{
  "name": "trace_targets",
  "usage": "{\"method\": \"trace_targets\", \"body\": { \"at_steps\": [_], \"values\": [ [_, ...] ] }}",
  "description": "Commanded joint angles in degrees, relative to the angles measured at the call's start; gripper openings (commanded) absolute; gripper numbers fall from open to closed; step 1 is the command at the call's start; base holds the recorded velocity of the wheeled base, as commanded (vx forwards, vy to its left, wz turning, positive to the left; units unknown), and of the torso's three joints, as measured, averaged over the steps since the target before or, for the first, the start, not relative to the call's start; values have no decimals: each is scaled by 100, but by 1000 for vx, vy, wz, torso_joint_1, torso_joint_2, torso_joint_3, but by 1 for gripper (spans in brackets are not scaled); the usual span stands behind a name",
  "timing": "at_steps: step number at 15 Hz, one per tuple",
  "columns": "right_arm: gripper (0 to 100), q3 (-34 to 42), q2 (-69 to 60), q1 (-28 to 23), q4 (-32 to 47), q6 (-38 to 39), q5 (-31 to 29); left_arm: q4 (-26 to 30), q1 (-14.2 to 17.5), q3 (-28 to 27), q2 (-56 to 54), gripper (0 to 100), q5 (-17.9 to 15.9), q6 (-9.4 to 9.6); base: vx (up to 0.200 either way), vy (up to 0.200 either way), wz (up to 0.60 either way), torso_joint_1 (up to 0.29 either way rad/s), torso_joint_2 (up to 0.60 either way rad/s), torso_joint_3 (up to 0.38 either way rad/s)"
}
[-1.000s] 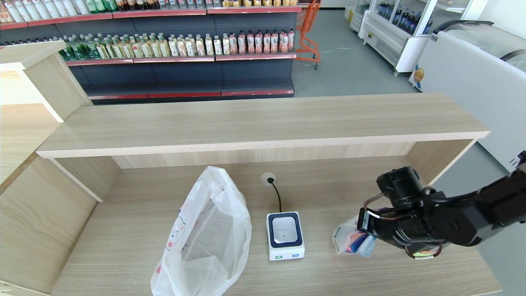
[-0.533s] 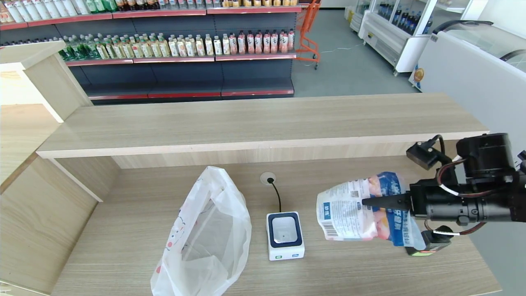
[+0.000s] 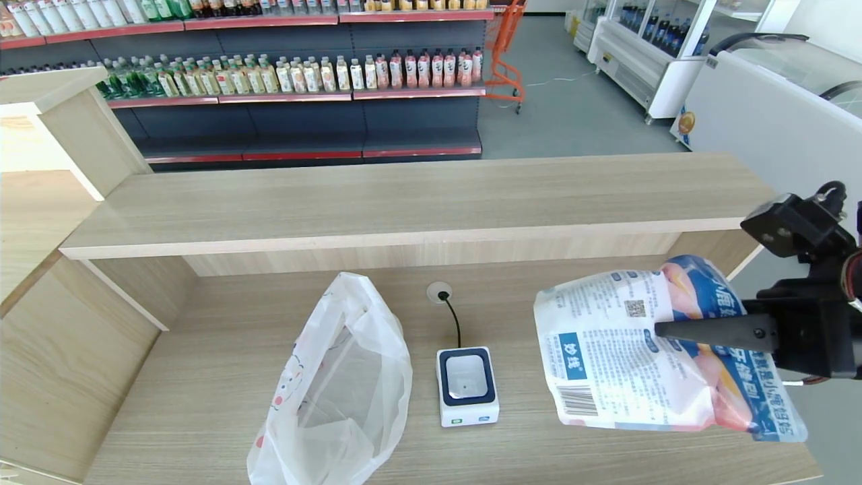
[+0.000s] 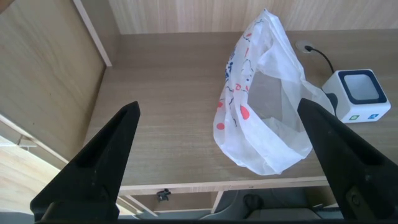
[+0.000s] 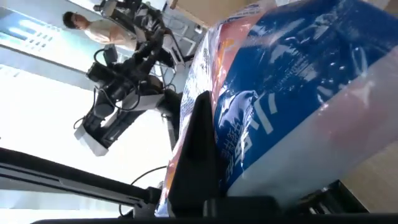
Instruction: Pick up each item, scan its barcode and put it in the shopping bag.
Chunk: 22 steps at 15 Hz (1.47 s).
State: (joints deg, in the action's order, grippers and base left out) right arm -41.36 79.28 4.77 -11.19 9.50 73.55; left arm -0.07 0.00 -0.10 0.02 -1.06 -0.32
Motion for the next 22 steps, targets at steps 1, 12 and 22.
{"method": "trace_targets", "body": {
  "at_steps": [1, 12, 22],
  "values": [
    [0, 120, -615, 279, 29, 8, 72, -1, 0, 1, -2, 100, 1, -3, 0, 0, 0, 0, 0, 0],
    [0, 401, -527, 666, 258, 518, 37, -1, 0, 1, -2, 100, 1, -3, 0, 0, 0, 0, 0, 0],
    [0, 375, -334, 675, 205, 518, 37, -1, 0, 1, -2, 100, 1, -3, 0, 0, 0, 0, 0, 0]
  ]
}}
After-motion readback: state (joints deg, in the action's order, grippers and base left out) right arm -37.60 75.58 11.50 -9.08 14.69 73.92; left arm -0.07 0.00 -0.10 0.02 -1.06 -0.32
